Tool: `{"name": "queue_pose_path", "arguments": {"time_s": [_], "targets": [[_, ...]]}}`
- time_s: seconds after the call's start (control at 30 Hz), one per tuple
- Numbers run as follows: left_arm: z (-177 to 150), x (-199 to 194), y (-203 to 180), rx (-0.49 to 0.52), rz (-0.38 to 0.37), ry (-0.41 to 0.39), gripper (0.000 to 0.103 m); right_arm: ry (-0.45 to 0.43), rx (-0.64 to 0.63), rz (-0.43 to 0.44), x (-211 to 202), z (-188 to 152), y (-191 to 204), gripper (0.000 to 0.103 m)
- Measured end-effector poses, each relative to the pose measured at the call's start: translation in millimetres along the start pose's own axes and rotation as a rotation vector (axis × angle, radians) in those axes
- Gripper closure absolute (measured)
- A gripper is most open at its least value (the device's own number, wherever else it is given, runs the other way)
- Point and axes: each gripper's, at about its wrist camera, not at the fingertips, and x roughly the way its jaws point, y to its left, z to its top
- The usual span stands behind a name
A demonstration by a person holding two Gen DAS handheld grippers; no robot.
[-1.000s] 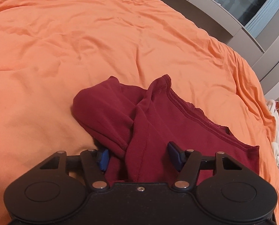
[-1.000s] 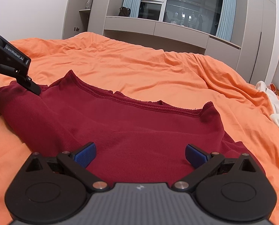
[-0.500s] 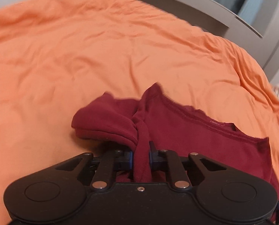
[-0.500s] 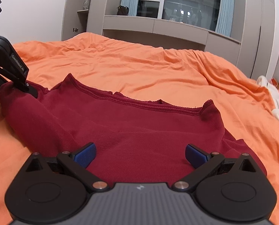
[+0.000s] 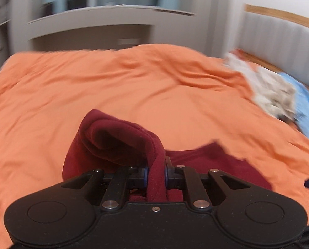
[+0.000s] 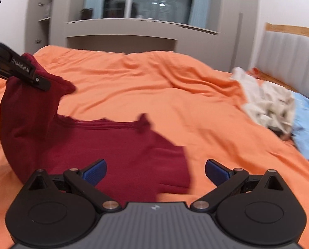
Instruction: Fold small clothes
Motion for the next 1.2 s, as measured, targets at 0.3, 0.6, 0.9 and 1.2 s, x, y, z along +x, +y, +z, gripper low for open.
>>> {"name": "queue_pose_path", "arguments": {"time_s": [0.3, 0.6, 0.9, 1.2], "targets": [[-42, 31, -99, 0.143, -0.232, 0.128, 0.083, 0.027, 0.100, -0.151, -30, -22, -66, 0.000], [-66, 24, -81, 0.066, -0.385, 0.155, 0.035, 0.045, 0.140, -0.141, -34, -35, -72, 0.000], [-65, -5, -44, -0.018, -0.297, 0.102, 0.000, 0.064, 0.148, -0.072, -16, -37, -51, 0.000], [-73, -15, 21, -0.218, -0.083, 0.064, 0.001, -0.008, 0.211, 0.040, -3, -5, -41, 0.000]]}}
